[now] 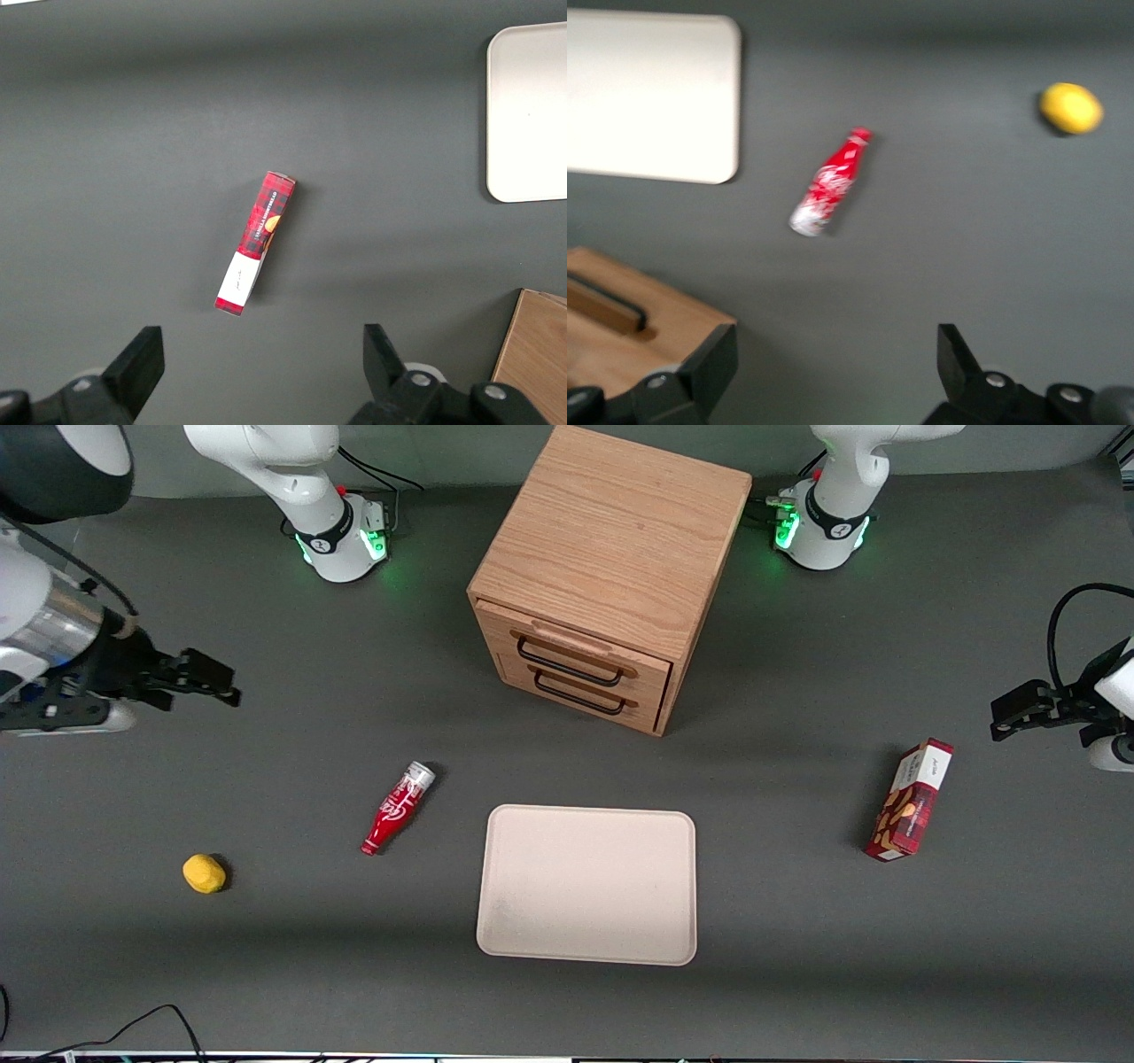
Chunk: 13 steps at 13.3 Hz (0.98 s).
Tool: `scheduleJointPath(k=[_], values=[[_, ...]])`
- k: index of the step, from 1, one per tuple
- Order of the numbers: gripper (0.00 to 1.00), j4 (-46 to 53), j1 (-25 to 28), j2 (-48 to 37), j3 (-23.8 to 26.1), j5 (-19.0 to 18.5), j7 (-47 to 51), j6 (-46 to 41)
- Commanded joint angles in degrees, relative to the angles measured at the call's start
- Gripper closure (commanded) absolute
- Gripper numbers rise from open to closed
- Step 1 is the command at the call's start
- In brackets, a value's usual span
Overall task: Open upper drawer
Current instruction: 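Move the right gripper toward the upper drawer's black handle of the wooden cabinet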
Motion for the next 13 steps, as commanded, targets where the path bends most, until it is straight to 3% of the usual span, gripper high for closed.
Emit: scheduleJointPath(k=[1,4,6,7,10,13], values=[[0.00,4.3,1.3,4.4,7.5,1.0,-5.0,-0.4],[0.00,8.2,3.7,10.6,16.8,0.4,-7.9,0.1],[0.00,9.5,4.7,14.7,22.2,-2.9,-10.4,2.9],[0.00,9.6,5.2,16.5,24.0,-5.2,-12.7,4.1],[0.00,9.3,6.1,21.6,27.5,-6.7,-18.7,8.6],[0.00,9.0,9.3,25.6,29.0,-12.2,-18.8,11.8]])
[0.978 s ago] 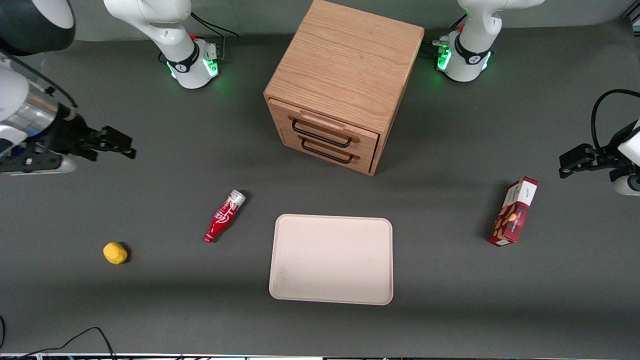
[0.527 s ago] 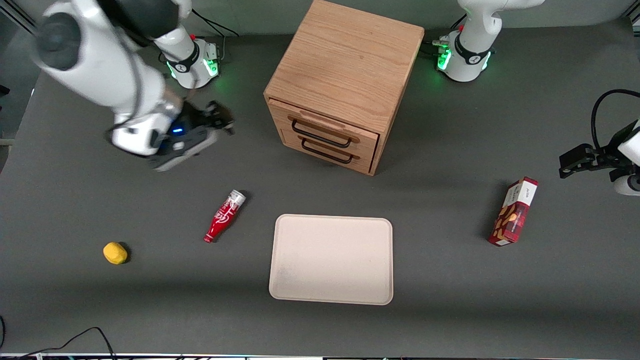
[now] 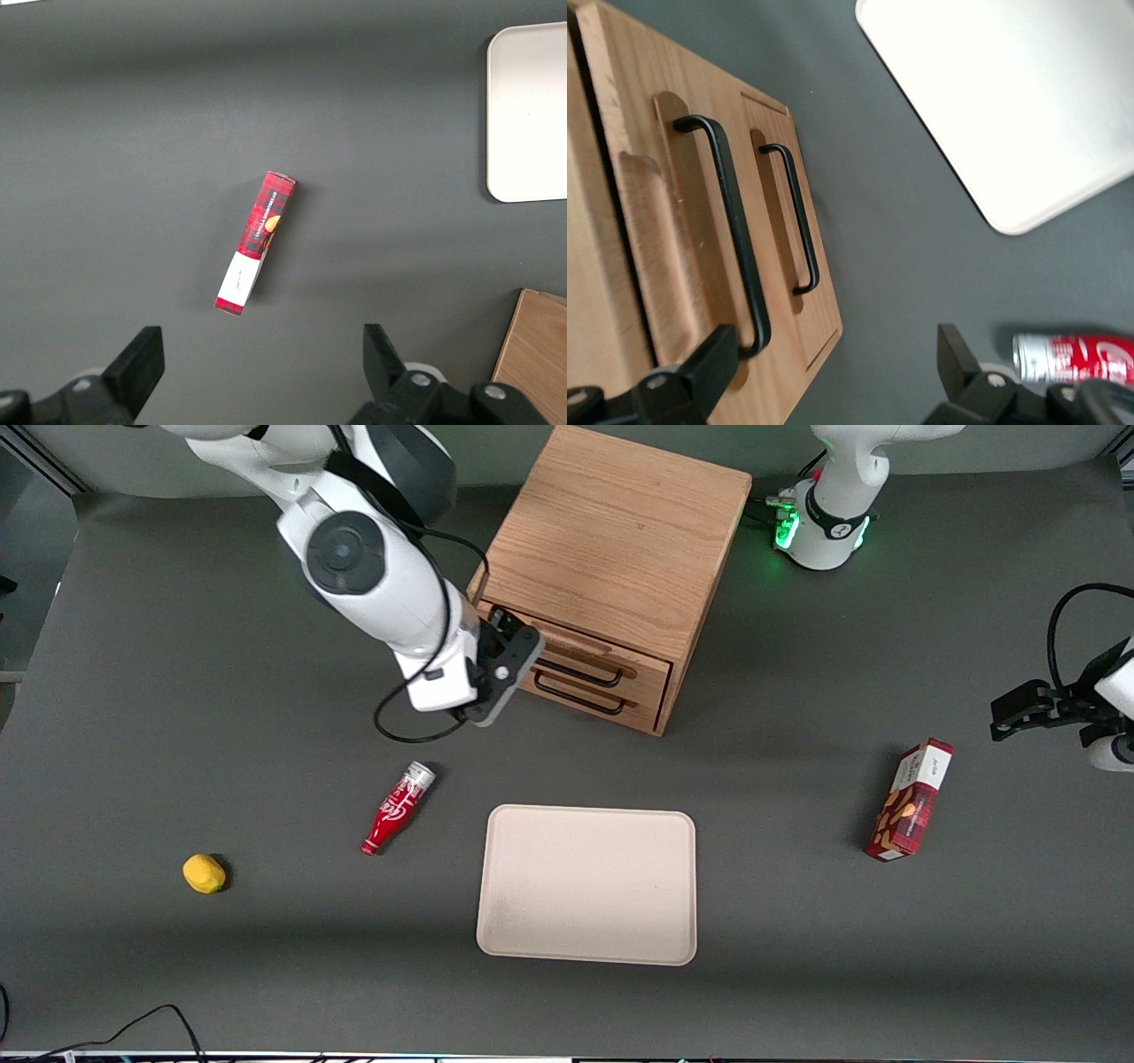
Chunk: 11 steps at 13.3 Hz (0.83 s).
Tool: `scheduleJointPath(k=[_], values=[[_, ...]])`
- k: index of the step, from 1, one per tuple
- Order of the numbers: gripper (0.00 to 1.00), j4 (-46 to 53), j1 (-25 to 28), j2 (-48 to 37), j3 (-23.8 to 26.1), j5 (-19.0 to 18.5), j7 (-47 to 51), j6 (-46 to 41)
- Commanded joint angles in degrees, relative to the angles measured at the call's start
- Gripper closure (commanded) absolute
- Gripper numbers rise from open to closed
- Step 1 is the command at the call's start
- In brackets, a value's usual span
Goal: Open upper drawer
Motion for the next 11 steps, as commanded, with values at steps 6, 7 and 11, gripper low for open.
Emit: scheduleJointPath(k=[6,7,11], values=[[0.00,0.4,4.6,5.5,1.4,-5.8,-0.8,5.7],[0.00,0.1,4.7,5.9,1.4,-6.5,-0.8,7.0],[0.00,-0.9,5.5,7.4,1.3,-8.5,-0.7,10.1]])
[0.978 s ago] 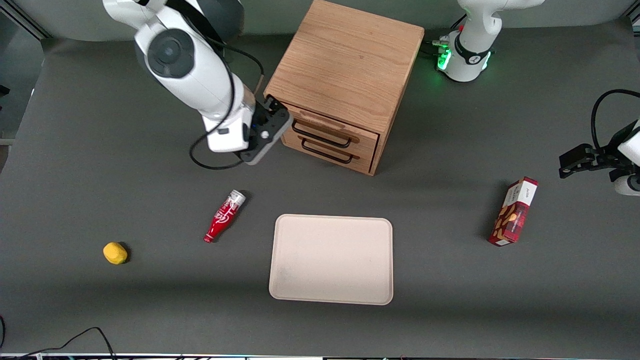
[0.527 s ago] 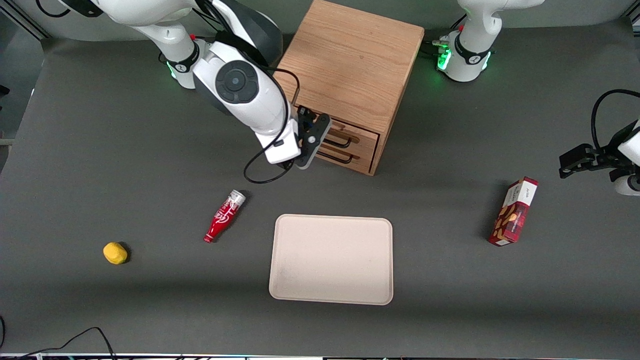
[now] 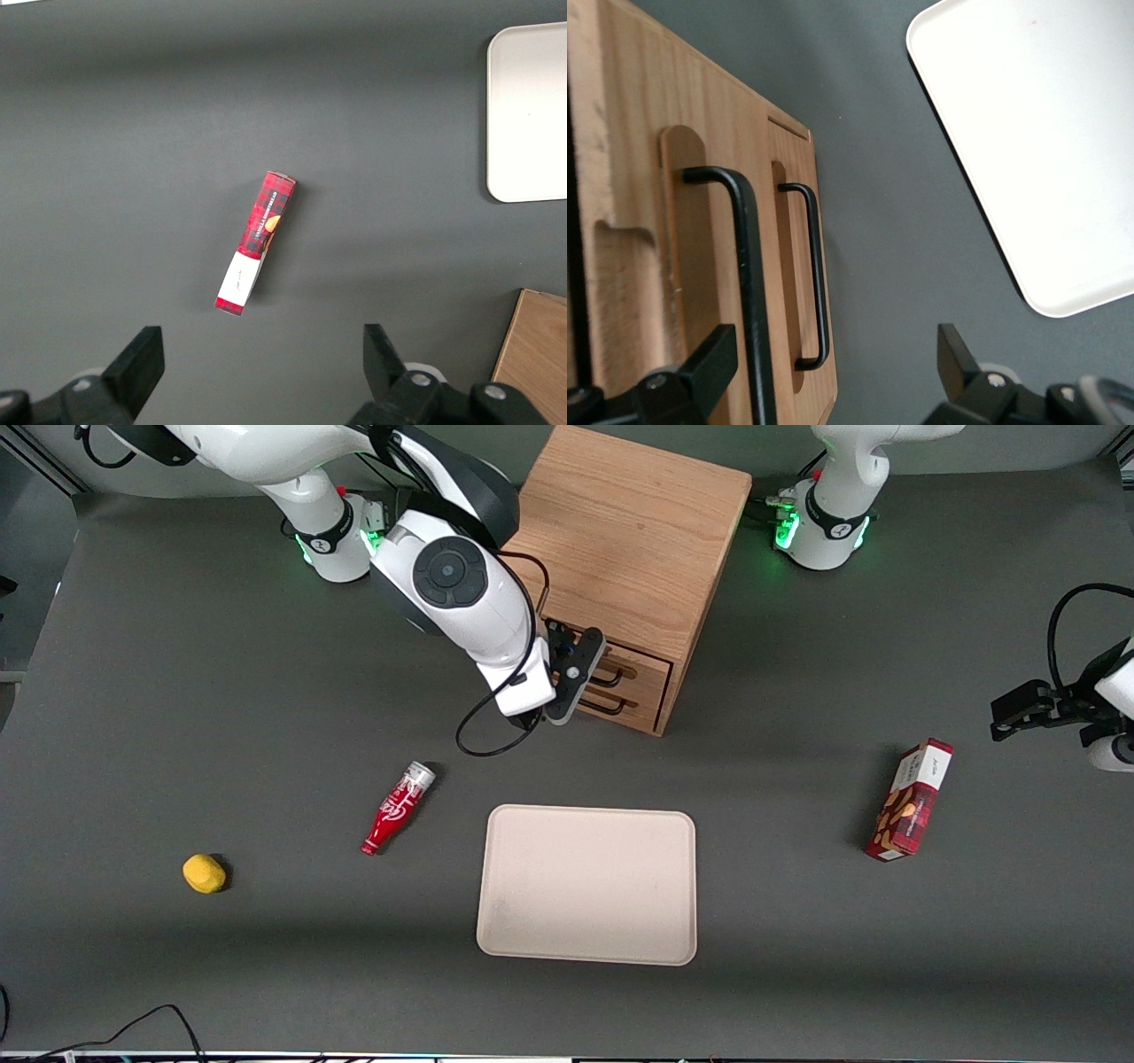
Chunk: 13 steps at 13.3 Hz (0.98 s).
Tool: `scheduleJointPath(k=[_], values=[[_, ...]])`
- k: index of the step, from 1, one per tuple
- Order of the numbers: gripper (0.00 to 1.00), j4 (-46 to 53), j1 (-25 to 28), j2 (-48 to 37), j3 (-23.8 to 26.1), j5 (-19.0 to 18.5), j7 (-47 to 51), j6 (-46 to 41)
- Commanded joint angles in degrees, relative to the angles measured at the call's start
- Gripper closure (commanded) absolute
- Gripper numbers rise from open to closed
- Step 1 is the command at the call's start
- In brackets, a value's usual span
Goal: Open upper drawer
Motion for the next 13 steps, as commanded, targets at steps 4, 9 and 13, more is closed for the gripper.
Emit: scheduleJointPath(k=[4,9,13], values=[[0.00,0.2,0.8,2.4,0.2,-4.5,-0.8,1.9],[0.00,0.9,0.7,2.6,-2.7,-4.4,-4.3,2.6],[0.00,2.7,0.8,2.7,-6.2,-4.3,-7.3,2.7]])
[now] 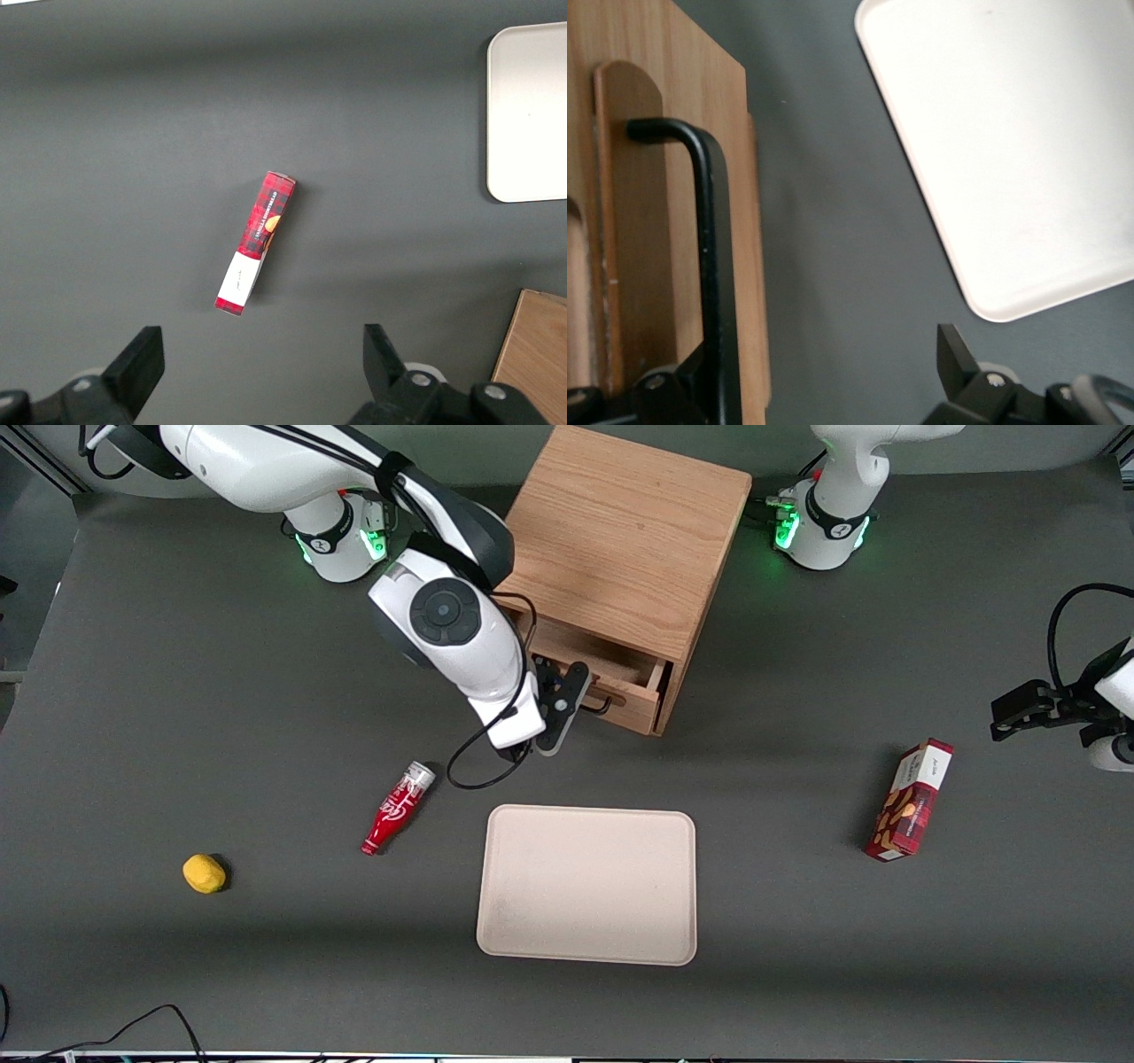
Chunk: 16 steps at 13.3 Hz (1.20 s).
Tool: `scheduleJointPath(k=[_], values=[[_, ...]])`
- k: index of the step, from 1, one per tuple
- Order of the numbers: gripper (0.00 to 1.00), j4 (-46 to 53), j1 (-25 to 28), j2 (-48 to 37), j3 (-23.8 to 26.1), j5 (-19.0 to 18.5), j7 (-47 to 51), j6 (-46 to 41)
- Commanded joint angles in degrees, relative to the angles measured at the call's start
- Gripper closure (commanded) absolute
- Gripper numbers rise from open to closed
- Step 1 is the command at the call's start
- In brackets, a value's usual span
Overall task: Open upper drawer
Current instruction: 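Pull the handle with the right gripper, sliding the upper drawer out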
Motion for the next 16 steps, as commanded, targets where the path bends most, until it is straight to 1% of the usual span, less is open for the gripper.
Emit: scheduleJointPath(k=[1,9,16], values=[[0.00,3.1,0.3,0.9,-2.3,-1.0,-2.7,0.7],[0.00,4.7,0.3,2.2,-9.2,-0.6,-3.0,10.6],[0.00,8.9,0.3,4.7,-12.5,-0.4,-4.2,11.5]])
